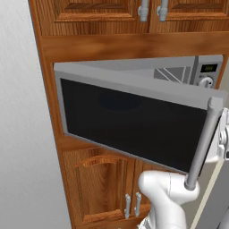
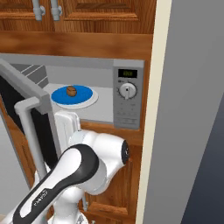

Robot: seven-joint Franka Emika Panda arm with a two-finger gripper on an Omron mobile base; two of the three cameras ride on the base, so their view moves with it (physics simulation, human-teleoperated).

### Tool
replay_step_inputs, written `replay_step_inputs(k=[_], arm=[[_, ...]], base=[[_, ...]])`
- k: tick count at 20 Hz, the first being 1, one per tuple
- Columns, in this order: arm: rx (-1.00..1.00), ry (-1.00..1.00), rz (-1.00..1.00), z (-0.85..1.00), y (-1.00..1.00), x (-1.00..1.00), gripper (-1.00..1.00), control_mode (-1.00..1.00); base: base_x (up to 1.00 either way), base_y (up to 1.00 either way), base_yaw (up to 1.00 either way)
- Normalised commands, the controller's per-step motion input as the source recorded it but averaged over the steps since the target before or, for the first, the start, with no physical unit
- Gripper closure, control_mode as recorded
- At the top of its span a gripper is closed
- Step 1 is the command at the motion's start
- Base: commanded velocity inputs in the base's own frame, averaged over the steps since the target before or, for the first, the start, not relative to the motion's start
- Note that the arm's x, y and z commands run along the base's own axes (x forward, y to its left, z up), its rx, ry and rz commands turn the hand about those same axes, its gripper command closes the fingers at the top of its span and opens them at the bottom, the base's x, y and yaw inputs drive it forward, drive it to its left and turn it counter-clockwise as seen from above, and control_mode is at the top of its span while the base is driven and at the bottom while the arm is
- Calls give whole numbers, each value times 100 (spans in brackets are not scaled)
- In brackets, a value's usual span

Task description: Retrieve the reheated potato from the microwave, then place the potato, cheese, and condiment on the cutting board.

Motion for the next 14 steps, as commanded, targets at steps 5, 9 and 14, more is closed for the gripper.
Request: replay_step_inputs(k=[5,9,14], arm=[[1,0,2,0,37,-50,-100,-100],[4,0,2,0,33,-49,-100,-100],[5,0,1,0,38,-50,-100,-100]], base=[[0,0,0],[0,0,0],[0,0,0]])
